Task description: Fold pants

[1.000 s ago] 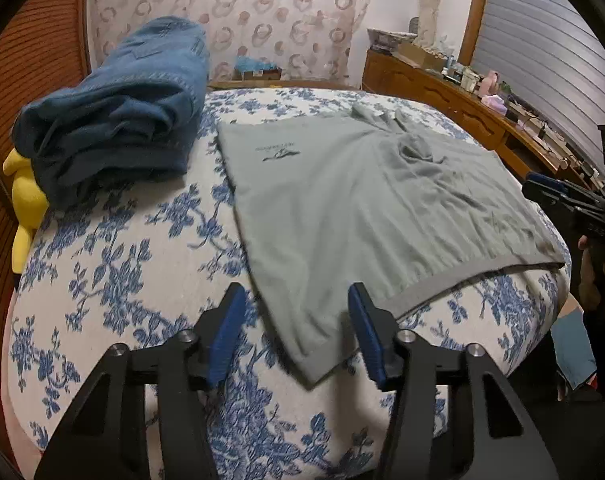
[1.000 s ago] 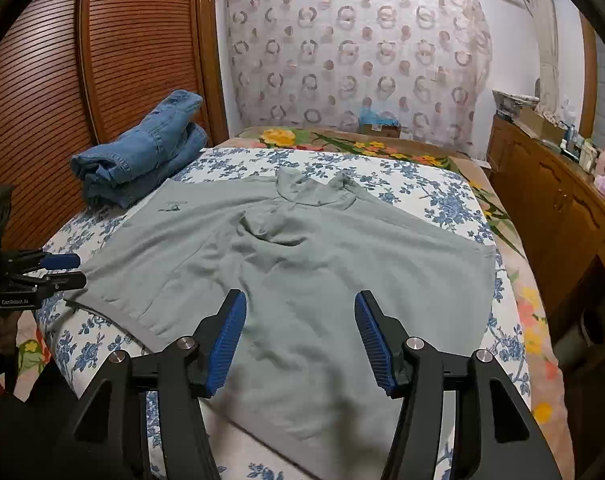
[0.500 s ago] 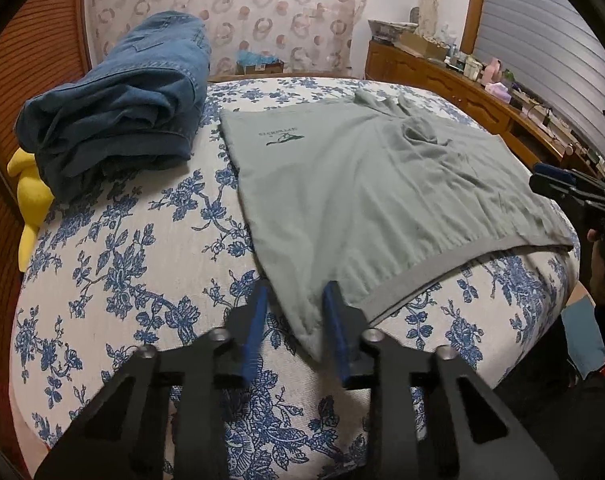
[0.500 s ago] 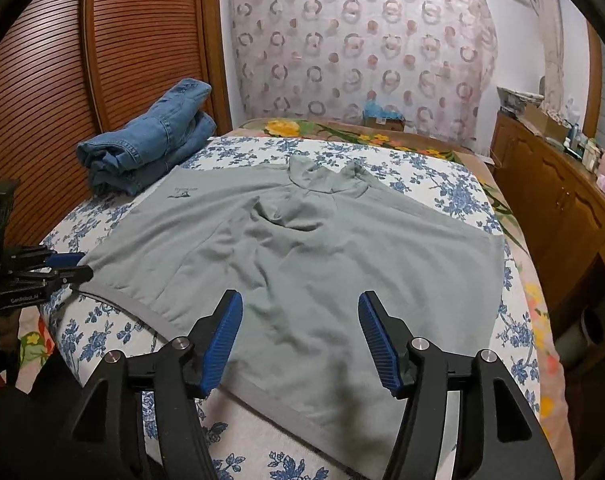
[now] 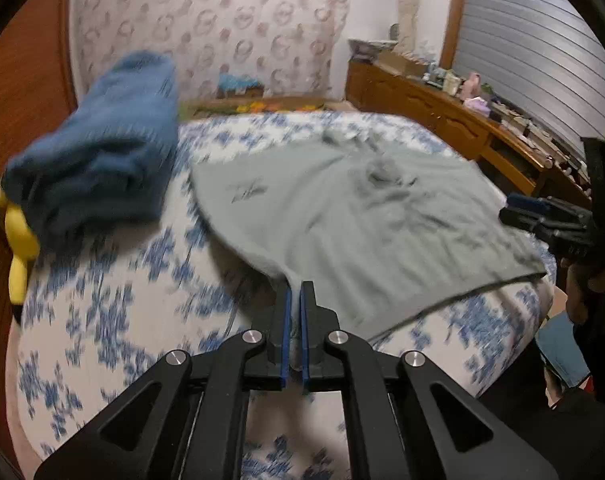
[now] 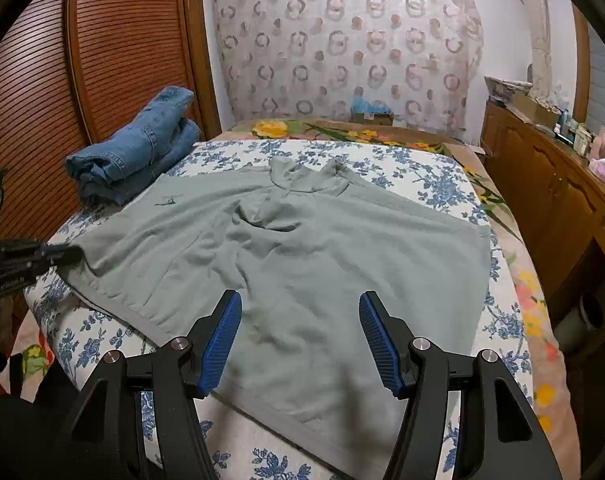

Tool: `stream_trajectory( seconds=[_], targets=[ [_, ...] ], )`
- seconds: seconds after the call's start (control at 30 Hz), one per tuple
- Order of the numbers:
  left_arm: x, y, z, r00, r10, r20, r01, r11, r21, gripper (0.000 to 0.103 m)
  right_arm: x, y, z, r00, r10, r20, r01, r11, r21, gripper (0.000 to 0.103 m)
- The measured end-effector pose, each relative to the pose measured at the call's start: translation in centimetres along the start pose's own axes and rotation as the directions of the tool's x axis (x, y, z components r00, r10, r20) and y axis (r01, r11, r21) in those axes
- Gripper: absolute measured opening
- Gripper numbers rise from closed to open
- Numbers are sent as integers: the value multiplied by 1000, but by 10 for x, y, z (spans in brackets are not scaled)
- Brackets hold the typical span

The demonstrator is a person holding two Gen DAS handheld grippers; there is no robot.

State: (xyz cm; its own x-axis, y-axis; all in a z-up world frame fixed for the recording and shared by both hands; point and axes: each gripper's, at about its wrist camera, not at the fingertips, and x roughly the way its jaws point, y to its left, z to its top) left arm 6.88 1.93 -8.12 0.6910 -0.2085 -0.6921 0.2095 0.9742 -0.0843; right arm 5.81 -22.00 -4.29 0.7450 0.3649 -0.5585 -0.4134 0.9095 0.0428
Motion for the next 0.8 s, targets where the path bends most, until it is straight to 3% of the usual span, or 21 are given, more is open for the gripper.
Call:
stream_trajectory(
  seconds=[0.4,0.8],
  targets=[
    [15,-63,49,991,-127,36,121,983,135,4,-10,-16,-16,999,-24,20,24,999,42,63],
    [24,-133,87,964,-263,38,248,940,234,4,-29,-35,-25,996,-69,51,64,994,91,63]
  ],
)
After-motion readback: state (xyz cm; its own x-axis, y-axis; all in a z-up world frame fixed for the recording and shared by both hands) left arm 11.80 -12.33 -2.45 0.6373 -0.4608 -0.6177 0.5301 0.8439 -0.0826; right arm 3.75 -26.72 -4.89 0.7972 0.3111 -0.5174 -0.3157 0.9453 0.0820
